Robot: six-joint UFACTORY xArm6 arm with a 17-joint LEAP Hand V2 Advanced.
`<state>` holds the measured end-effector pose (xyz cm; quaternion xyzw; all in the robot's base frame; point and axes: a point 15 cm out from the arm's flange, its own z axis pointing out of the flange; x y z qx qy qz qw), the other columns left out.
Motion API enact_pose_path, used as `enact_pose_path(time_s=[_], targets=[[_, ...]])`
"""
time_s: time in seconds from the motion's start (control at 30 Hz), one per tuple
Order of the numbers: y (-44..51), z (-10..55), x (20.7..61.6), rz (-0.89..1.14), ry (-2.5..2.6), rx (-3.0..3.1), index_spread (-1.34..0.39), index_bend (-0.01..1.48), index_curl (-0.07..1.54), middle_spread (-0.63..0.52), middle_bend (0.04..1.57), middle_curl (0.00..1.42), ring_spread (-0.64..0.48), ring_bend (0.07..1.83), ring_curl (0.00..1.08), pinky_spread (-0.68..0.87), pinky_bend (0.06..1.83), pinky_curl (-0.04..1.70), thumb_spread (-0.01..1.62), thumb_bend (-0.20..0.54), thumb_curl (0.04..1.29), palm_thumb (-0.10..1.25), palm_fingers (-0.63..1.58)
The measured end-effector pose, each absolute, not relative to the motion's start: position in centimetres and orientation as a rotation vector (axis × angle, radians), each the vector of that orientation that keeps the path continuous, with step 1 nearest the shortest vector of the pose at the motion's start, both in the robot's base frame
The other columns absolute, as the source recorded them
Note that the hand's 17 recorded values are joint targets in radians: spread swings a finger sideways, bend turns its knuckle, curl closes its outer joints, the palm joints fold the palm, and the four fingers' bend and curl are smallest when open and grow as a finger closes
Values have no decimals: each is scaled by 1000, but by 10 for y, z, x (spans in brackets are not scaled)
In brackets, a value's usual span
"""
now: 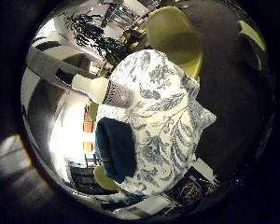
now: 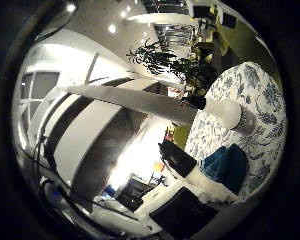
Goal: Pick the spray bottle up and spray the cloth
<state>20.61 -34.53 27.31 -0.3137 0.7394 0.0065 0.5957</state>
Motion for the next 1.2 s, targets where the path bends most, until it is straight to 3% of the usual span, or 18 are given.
enact_pose_path(time_s=[0.3,1.2], targets=[[-333,260,236,92,1689,-781,-156,154,313,150,287,357,191,465,234,335,604,164,1021,-30,314,541,75],[-338,251,329,136,1697,-868,-129,152,272,170,278,351,195,411,254,339,479,261,1006,-26,312,558,105]])
